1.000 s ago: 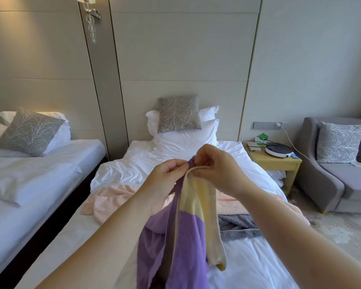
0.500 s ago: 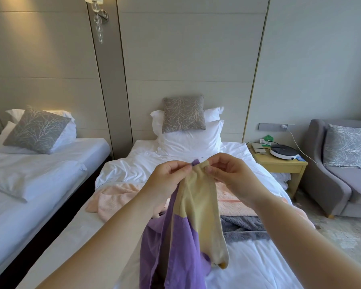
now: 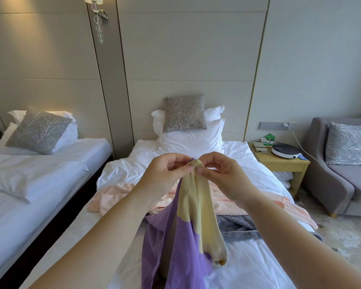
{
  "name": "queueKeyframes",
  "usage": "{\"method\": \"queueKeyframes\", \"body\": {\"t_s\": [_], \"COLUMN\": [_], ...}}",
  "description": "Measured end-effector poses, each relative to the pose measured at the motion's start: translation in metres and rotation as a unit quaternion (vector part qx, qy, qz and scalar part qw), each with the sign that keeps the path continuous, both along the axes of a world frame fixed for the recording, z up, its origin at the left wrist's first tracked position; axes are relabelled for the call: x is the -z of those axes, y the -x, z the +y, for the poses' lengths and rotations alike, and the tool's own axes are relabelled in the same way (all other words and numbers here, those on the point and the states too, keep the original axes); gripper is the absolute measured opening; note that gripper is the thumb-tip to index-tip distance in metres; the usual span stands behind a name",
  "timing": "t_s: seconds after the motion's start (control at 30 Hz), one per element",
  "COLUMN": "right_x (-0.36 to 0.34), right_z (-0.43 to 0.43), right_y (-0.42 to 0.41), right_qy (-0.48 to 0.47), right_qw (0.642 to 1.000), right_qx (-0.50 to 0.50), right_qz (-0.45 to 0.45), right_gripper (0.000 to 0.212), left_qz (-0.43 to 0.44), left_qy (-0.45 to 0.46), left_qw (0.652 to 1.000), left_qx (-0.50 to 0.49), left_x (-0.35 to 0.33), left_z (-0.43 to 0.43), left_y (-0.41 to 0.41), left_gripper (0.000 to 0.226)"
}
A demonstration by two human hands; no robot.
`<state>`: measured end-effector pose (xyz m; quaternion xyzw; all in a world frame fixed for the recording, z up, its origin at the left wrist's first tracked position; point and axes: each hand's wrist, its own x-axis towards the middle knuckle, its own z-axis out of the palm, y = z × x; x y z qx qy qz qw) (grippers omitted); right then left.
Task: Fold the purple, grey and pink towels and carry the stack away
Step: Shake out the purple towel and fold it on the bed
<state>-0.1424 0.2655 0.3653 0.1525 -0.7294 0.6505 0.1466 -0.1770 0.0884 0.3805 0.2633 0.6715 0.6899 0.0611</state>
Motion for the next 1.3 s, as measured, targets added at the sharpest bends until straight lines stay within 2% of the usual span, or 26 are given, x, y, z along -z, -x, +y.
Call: {"method": "queueKeyframes", "body": {"t_s": [0.13,0.33,0.47,0.53,0.63,0.73,0.83,0.9,0.97,1.03,1.13,1.17,1.23,1.3], "right_x": [0.001,0.001,-0.001,-0.003,-0.002,0.006,0.018,0.019,0.012,-0.006,-0.040,-0.045,-0.041,-0.023], "right_z": [-0.011,-0.018,-0.017,-0.017,-0.016,-0.015,-0.017,-0.016,-0.012,-0.009,-0.010,-0.013,-0.017,-0.017], "right_y": [0.003,0.007,0.006,0.007,0.010,0.012,0.014,0.015,0.017,0.014,0.004,0.001,0.000,0.001], "right_qy": [0.038,0.000,-0.026,-0.072,-0.132,-0.193,-0.297,-0.338,-0.331,-0.256,-0.171,-0.166,-0.176,-0.190], "right_qw": [0.998,1.000,0.995,0.991,0.985,0.972,0.940,0.928,0.939,0.967,0.982,0.981,0.981,0.979], "right_qx": [-0.040,-0.019,-0.089,-0.107,-0.103,-0.094,-0.088,-0.070,-0.028,0.003,-0.043,-0.062,-0.075,-0.073], "right_qz": [-0.007,-0.004,-0.030,-0.047,-0.047,-0.097,-0.143,-0.136,-0.088,-0.020,0.073,0.079,0.036,-0.027], "right_gripper": [0.007,0.020,0.021,0.024,0.039,0.040,0.039,0.034,0.032,0.029,0.026,0.024,0.020,0.017], "left_qz": [0.007,0.073,0.118,0.123,0.096,0.085,0.072,0.070,0.073,0.059,0.012,0.001,-0.020,-0.035], "left_qy": [0.011,0.061,0.074,0.060,0.009,-0.045,-0.104,-0.122,-0.119,-0.129,-0.167,-0.173,-0.171,-0.141], "left_qw": [1.000,0.991,0.988,0.989,0.994,0.993,0.990,0.987,0.982,0.973,0.953,0.948,0.944,0.943], "left_qx": [-0.015,-0.092,-0.072,-0.061,-0.057,-0.062,-0.060,-0.081,-0.130,-0.185,-0.253,-0.266,-0.283,-0.299], "left_x": [-0.004,-0.002,-0.010,-0.018,-0.032,-0.045,-0.054,-0.058,-0.058,-0.055,-0.052,-0.052,-0.053,-0.050], "left_z": [-0.006,-0.008,-0.010,-0.013,-0.023,-0.037,-0.054,-0.067,-0.083,-0.099,-0.115,-0.116,-0.109,-0.097], "left_y": [0.001,-0.002,-0.005,-0.008,-0.009,-0.008,-0.004,0.002,0.012,0.022,0.041,0.045,0.049,0.050], "left_gripper": [0.017,0.011,0.008,0.007,0.008,0.012,0.010,0.010,0.016,0.015,0.008,0.010,0.005,0.019]}}
